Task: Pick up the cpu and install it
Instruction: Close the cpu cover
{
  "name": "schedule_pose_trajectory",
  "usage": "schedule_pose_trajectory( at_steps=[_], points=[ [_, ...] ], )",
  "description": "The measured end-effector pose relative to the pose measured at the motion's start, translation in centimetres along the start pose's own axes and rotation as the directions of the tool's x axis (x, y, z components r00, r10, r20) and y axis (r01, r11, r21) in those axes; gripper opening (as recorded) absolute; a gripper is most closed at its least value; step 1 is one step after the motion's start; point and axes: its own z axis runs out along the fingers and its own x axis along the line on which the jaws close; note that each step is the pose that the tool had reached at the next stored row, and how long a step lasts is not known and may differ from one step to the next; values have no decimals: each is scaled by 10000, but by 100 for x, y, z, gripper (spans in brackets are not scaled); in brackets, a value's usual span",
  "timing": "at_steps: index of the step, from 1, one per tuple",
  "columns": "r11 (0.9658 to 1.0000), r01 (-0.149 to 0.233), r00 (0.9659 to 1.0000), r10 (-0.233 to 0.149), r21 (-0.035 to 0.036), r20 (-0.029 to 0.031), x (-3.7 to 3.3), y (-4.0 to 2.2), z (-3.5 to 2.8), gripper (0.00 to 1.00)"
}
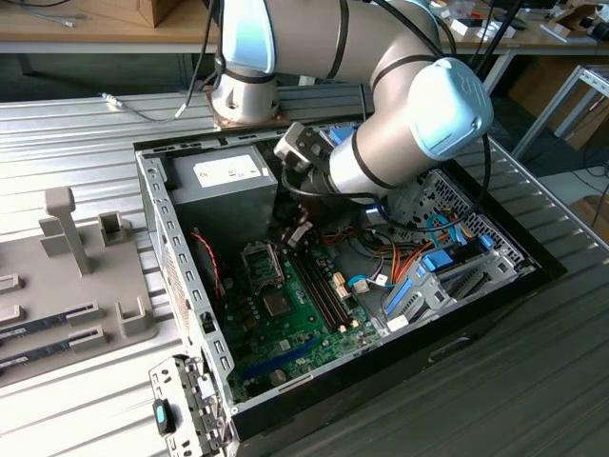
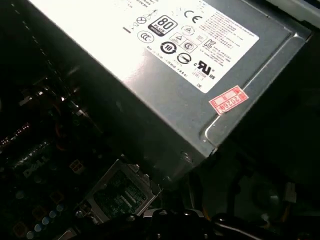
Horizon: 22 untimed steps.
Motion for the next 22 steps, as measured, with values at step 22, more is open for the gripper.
schedule_pose_trajectory(
  at_steps=[22],
  points=[
    [9915, 1113, 9937, -1103, -672, 184, -46, -126, 111, 11]
  ],
)
